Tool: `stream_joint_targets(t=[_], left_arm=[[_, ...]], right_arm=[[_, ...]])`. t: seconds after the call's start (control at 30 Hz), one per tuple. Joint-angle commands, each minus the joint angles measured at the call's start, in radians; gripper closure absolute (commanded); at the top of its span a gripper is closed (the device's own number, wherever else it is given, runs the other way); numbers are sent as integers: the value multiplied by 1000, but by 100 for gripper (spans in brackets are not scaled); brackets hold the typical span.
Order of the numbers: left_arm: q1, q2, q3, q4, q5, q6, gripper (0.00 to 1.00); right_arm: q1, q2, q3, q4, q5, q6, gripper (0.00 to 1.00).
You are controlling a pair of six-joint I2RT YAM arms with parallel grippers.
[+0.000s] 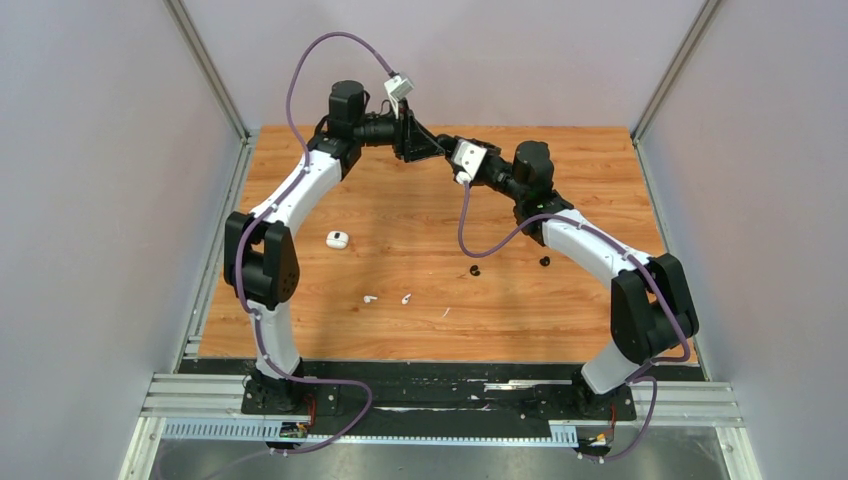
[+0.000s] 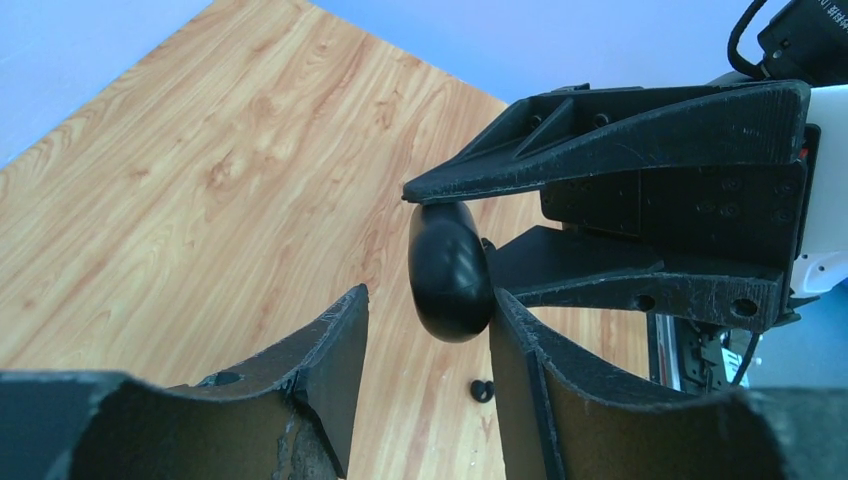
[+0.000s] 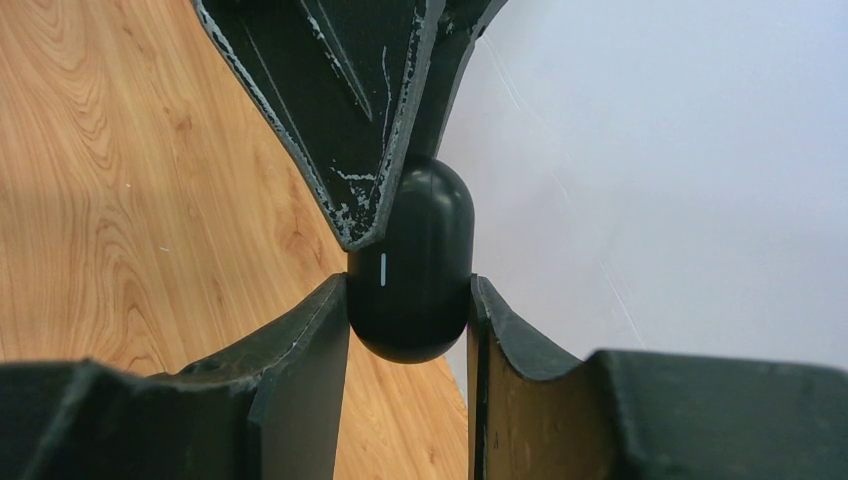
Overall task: Insert the wireless bluetooth earbuds into the charging case
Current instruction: Pick up the charging case at the center of the board.
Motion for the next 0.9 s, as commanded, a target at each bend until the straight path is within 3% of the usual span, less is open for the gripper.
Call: stream_joint_targets(t=[0.0,0.3,0.53,0.67,0.8,0.87], left_arm=[[-9,26,35,67,-16,-13,46],[-14,64,65,87,27,-35,50],[-17,90,95,94,68,-50,45],[-17,100,102,100,83,-60,55],[-17,106,107,114,95,-75,45],[-17,110,107,126,102,-82,48]], right_arm=[[16,-9,14,65,-50,7,94],[18,-1,20,61,-38,-6,95],[19,2,20,56,-29,-7,95],[20,2,20,55,-24,-7,95],[22,2,19,46,-22,-10,94],[23,1,18,44,-22,-10,95]])
